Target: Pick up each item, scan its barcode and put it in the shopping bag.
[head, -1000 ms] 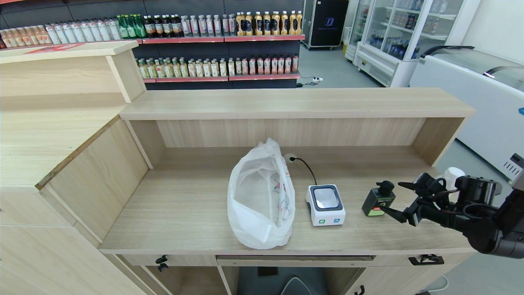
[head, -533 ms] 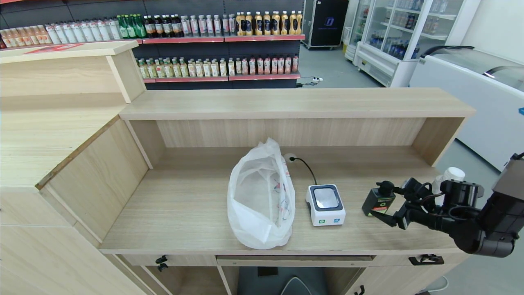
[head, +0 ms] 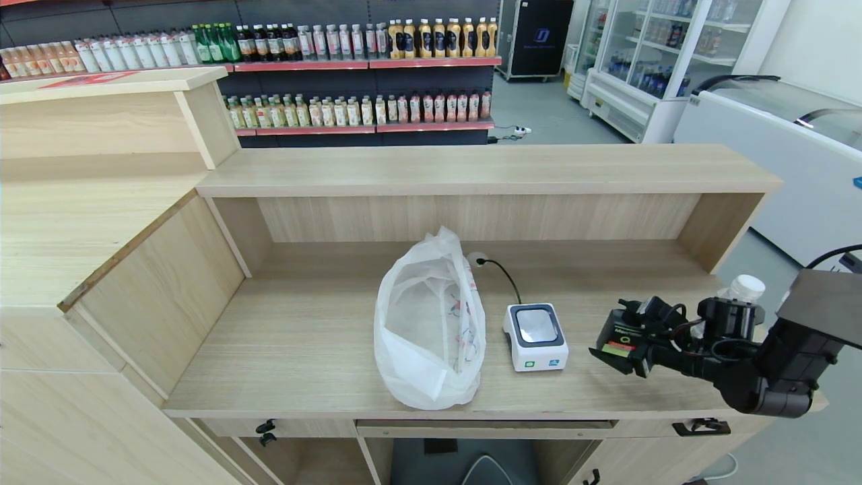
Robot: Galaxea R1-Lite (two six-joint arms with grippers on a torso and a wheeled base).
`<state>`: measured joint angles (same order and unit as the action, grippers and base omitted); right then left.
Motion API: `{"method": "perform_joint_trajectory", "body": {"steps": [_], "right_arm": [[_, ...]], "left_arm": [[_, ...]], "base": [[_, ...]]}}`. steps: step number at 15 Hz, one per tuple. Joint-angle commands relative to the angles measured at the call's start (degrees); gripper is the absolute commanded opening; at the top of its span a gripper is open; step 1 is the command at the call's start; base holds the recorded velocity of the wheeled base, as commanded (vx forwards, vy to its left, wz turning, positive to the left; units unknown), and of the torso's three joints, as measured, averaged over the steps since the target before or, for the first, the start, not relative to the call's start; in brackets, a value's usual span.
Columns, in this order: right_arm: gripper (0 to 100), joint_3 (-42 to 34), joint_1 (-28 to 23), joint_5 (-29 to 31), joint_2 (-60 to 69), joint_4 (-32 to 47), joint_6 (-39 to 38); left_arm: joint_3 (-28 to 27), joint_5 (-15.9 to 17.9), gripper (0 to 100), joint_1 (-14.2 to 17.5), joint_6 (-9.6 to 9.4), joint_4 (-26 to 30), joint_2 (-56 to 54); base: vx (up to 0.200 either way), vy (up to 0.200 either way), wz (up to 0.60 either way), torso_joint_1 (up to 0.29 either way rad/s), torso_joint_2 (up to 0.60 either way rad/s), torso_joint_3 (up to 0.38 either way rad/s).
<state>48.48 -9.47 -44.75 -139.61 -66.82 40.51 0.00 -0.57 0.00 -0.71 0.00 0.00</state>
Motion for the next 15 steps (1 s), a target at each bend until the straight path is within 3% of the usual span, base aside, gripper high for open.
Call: {"method": "perform_joint_trajectory", "body": {"steps": [1,2,8,15], "right_arm": [[100,0.1,0.1,-0.2,-0.8,-0.1,0.0],[0,0.2,0.1,-0.2,-1.1,-0.1,0.0],[0,2.8,-0.1,-0.2,1.0,-1.2,0.0],[0,-6.8,-6.9,-2.4,20.9,-2.0,0.1]], "left_arm": [[0.0,0.0,0,0.0,0.0,0.0,0.0],[0.0,0.0,0,0.0,0.0,0.0,0.0],[0.0,0.0,0,0.0,0.0,0.0,0.0],[0.0,0.0,0,0.0,0.0,0.0,0.0]], "base": [[0.0,0.0,0.0,0.0,0.0,0.0],[0.0,0.0,0.0,0.0,0.0,0.0],[0.0,0.0,0.0,0.0,0.0,0.0],[0.0,0.0,0.0,0.0,0.0,0.0]]}}
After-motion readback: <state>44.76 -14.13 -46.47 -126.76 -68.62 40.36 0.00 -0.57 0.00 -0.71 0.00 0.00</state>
